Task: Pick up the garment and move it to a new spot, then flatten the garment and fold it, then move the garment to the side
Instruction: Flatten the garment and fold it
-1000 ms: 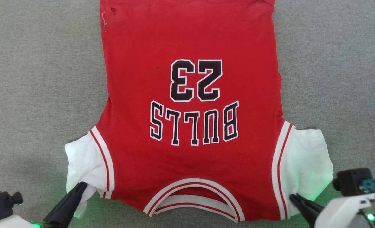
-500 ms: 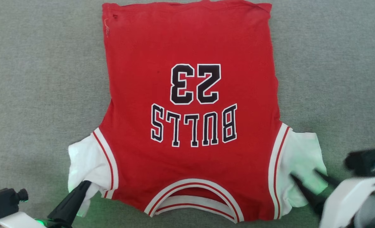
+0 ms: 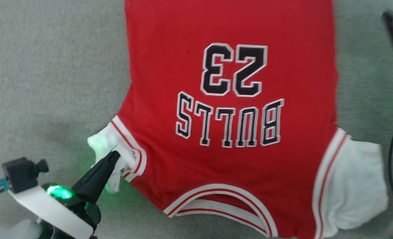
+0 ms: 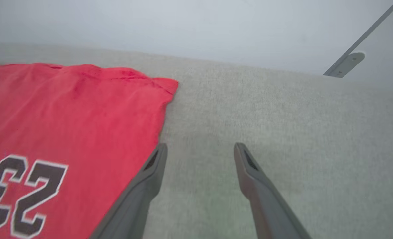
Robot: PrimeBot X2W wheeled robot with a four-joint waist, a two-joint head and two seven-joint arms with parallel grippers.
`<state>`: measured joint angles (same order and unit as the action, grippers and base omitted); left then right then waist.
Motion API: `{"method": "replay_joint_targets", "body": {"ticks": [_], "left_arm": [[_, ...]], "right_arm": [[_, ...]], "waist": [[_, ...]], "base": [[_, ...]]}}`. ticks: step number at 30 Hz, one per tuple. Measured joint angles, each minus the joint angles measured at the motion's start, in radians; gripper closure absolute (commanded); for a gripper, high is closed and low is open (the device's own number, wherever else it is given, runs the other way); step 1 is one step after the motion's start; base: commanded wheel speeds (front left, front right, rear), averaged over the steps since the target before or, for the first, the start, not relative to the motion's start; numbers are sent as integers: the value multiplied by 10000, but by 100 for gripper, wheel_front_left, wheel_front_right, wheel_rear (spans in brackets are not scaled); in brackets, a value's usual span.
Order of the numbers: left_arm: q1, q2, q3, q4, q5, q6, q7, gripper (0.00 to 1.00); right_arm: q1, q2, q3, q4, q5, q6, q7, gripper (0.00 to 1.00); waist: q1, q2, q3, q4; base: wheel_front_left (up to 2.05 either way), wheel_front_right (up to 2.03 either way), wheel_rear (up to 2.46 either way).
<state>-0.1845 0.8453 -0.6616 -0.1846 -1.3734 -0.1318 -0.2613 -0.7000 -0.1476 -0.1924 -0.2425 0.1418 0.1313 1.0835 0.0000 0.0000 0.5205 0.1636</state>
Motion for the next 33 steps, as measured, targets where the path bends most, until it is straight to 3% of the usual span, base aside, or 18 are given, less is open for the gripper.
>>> {"method": "replay_joint_targets", "body": {"ticks": [8, 16, 17, 18, 19, 26, 33], "left_arm": [[-767, -123, -441, -33, -21, 0, 0, 100], [-997, -301, -596, -247, 0, 0, 0, 100], [-1016, -328, -625, -253, 0, 0, 0, 100], [-1057, -347, -656, -253, 4, 0, 0, 100], [-1112, -349, -673, -251, 8, 0, 0, 100], [-1221, -385, -560, -96, 33, 0, 0, 100], [-617, -309, 186, 184, 84, 0, 0, 100]], "right_arm": [[-3111, -127, 205, 3616, -1764, 0, 387, 0], [-3942, -318, 353, 5074, -2566, -4, 1344, 0], [-3979, -288, 311, 5114, -2564, -4, 1329, 23], [-4003, -249, 301, 5156, -2564, -6, 1329, 71], [-4013, -217, 301, 5185, -2554, -6, 1308, 100], [-3909, 15, 196, 5404, -2209, -4, 786, 100], [-2603, -585, 514, 4234, -825, -4, 759, 100]], "waist": [[0, 0, 998, 1021], [0, 0, 1455, 1633], [0, 0, 1486, 1660], [0, 0, 1505, 1679], [0, 0, 1512, 1682], [0, 0, 1275, 1584], [0, 0, 521, 1205]], "base": [[0, 0, 0], [0, 0, 0], [0, 0, 0], [0, 0, 0], [0, 0, 0], [0, 0, 0], [0, 0, 0]]}}
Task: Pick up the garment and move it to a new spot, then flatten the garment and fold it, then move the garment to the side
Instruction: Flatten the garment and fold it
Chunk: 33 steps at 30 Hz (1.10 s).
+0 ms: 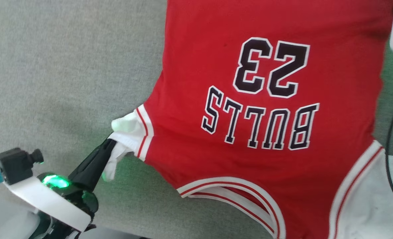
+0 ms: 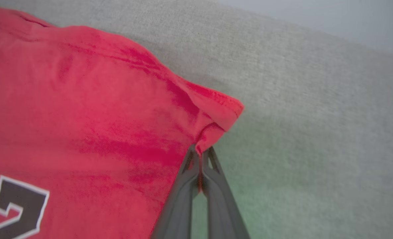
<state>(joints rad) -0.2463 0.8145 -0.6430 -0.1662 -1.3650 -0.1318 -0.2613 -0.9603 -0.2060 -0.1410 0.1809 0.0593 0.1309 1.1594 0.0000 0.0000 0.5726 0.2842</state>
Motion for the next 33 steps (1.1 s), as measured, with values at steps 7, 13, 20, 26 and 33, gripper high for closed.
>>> {"method": "replay_joint_targets", "body": {"ticks": [7, 13, 20, 26, 33], "left_arm": [[898, 128, 569, 230, 0, 0, 0, 100], [1342, 180, 1131, 447, -75, 0, 0, 100], [1457, 84, 1618, 909, -61, 0, 0, 100], [1465, 61, 1659, 934, -52, 2, 0, 100], [1481, 82, 1592, 907, 4, 0, 0, 100]], "right_arm": [[3675, -867, -38, -3417, 2017, 2, 1511, 100], [7820, -405, -267, -6391, 2986, 2, 2857, 100], [11908, 706, 713, -7722, 3212, 2, 2813, 100], [12773, 928, 1753, -6949, 3306, 2, 1534, 100], [12208, 821, 1475, -7488, 3340, 2, 456, 0]], "waist": [[0, 0, -846, -633], [0, 0, -1266, -1316], [0, 0, -1546, -1764], [0, 0, -1589, -1920], [0, 0, -1644, -1912]], "base": [[0, 0, 0], [0, 0, 0], [0, 0, 0], [0, 0, 0], [0, 0, 0]]}}
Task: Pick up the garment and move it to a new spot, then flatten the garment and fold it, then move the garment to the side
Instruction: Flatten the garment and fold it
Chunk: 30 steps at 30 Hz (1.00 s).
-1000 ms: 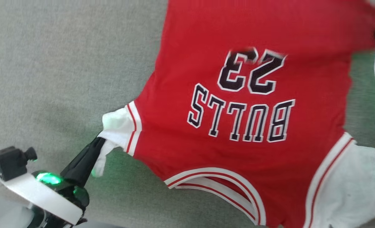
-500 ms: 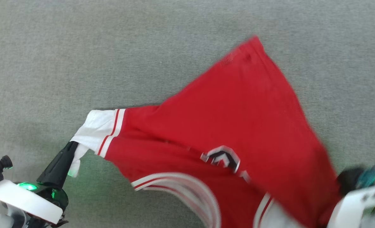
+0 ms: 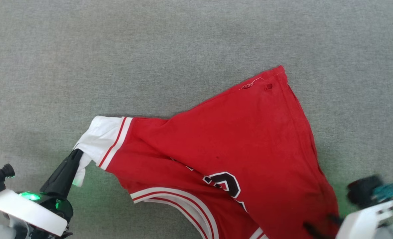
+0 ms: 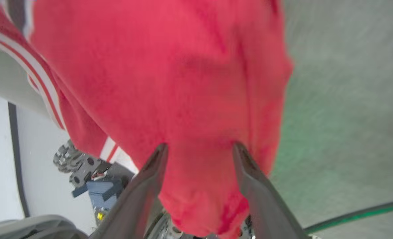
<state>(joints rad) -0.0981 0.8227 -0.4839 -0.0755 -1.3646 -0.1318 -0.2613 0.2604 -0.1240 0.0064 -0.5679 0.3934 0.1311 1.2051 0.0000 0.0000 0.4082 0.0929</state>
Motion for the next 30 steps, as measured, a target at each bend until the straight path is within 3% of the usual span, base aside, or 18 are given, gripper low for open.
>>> {"method": "replay_joint_targets", "body": {"ticks": [4, 8, 12, 16, 21, 25, 26, 27, 28, 30], "left_arm": [[-21, -65, -75, -100, 13, 0, 0, 100], [-261, -178, -203, -163, 48, 0, 0, 100], [-638, -316, -353, -203, 44, 0, 0, 100], [-1052, -405, -587, -221, 13, 0, 0, 100], [-1518, -539, -920, -169, 12, 0, 0, 100], [-1678, -573, -995, -69, -25, 0, 0, 100], [-1707, -554, -1047, -17, -36, 0, 0, 100], [-1780, -525, -1129, 12, -33, 0, 0, 100], [-1893, -477, -1210, 36, -31, 0, 0, 100], [-2208, -359, -1323, 224, 4, 0, 0, 100]], "right_arm": [[-1181, -245, -736, -1580, 290, 0, 596, 0], [-3651, -886, -872, -1661, -326, 0, 844, 0], [-6274, -918, -169, -88, -1058, -2, 267, 0], [-7750, -706, 533, 1983, -1559, -2, 86, 0], [-8302, -807, 972, 3799, -2013, 0, 184, 0], [-8453, -872, 1131, 4117, -1929, -2, 460, 3], [-8461, -888, 1189, 4140, -1904, -2, 460, 45], [-8498, -886, 1233, 4176, -1879, -2, 454, 80], [-8534, -826, 1216, 4247, -1837, -2, 366, 100], [-8637, -696, 1197, 4422, -1804, -2, 21, 100]], "waist": [[1, 0, 66, 182], [0, 0, 289, 360], [0, 0, 635, 567], [0, 0, 1022, 798], [1, 0, 1394, 1150], [1, 0, 1567, 1284], [0, 0, 1582, 1271], [0, 0, 1586, 1247], [1, 0, 1585, 1217], [0, 0, 1563, 1161]], "base": [[0, 0, 0], [0, 0, 0], [0, 0, 0], [0, 0, 0], [0, 0, 0], [0, 0, 0], [0, 0, 0], [0, 0, 0], [0, 0, 0], [0, 0, 0]]}}
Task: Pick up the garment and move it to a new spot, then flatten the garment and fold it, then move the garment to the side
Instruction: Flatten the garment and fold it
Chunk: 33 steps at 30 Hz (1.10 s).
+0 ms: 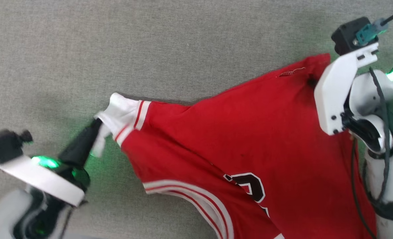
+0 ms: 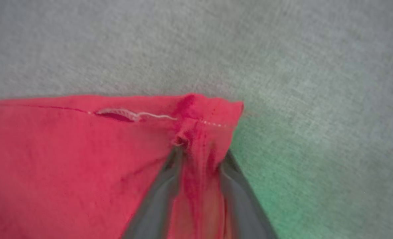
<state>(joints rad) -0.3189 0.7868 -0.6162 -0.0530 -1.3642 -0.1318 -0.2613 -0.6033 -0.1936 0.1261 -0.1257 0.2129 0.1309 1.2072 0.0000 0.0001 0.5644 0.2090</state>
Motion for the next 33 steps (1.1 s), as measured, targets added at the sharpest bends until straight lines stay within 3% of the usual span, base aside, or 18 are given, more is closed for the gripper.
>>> {"method": "replay_joint_targets", "body": {"ticks": [6, 14, 19, 25, 29, 33], "left_arm": [[-1646, 520, -46, 773, 104, 0, 0, 100], [-5590, 1348, 54, 2057, -972, 0, 800, 100], [-8705, 1381, 947, 3659, -1743, -15, 1540, 100], [-11897, 1174, 1377, 4987, -1453, -46, 1806, 100], [-12782, 980, 1580, 4989, -1661, -48, 1762, 100], [-11855, 1108, 1262, 4454, -1891, -40, 2023, 100]], "right_arm": [[-1360, 688, -938, 855, -144, 2, -1845, 100], [-4731, 1185, -2284, 2209, -1252, 4, -3657, 100], [-7236, 1480, -3329, 3189, -2008, 35, -5202, 100], [-9383, 1595, -4057, 4594, -1992, 58, -7179, 100], [-10025, 1599, -4330, 5469, -2192, 59, -8190, 100], [-9524, 1555, -4447, 6174, -2280, 54, -8587, 100]], "waist": [[0, 0, -112, -339], [0, 0, 177, -1096], [0, 0, 627, -1552], [0, -1, 902, -2032], [0, 0, 860, -2079], [1, 0, 733, -2023]], "base": [[0, 0, 0], [0, 0, 0], [0, 0, 0], [0, 0, 0], [0, 0, 0], [0, 0, 0]]}}
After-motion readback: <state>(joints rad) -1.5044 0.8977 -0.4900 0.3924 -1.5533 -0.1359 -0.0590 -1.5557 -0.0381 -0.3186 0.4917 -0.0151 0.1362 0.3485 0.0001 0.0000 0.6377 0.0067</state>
